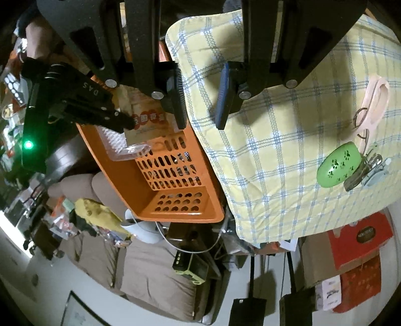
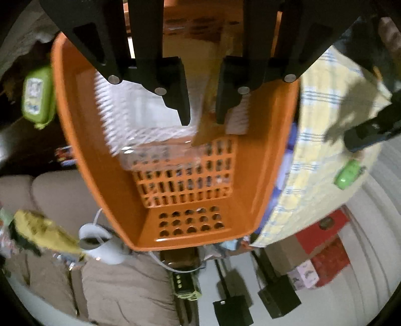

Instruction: Organize objects

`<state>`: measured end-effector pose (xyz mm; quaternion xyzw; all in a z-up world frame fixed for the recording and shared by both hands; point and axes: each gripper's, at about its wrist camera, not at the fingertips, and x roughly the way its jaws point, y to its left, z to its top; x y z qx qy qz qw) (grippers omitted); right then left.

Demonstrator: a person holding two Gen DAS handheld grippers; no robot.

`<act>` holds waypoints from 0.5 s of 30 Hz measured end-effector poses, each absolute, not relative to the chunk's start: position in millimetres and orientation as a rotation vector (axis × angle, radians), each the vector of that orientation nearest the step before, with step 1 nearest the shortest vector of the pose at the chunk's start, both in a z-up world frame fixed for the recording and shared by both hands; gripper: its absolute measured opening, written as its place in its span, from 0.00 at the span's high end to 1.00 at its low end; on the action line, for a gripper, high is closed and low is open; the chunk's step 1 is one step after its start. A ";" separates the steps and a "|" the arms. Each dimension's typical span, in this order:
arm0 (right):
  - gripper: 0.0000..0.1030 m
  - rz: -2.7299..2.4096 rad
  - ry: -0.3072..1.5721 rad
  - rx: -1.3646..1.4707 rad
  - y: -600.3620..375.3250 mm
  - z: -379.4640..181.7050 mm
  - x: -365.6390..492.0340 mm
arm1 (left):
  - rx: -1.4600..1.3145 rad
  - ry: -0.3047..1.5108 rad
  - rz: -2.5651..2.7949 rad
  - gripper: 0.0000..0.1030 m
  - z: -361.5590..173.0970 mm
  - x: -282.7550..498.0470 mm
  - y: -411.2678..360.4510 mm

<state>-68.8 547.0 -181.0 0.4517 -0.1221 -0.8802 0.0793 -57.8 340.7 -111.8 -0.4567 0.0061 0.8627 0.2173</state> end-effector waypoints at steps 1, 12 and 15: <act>0.80 -2.619 -0.383 1.347 545.4 -182.5 -69.6 | -1.271 0.020 2.392 0.78 -112.2 -58.1 341.1; 0.83 -2.572 -0.361 1.362 534.6 -184.3 -71.8 | -1.284 0.033 2.420 0.78 -114.8 -59.5 341.7; 0.82 -2.547 -0.306 1.406 525.9 -189.3 -73.6 | -1.294 0.019 2.406 0.78 -115.6 -60.5 340.9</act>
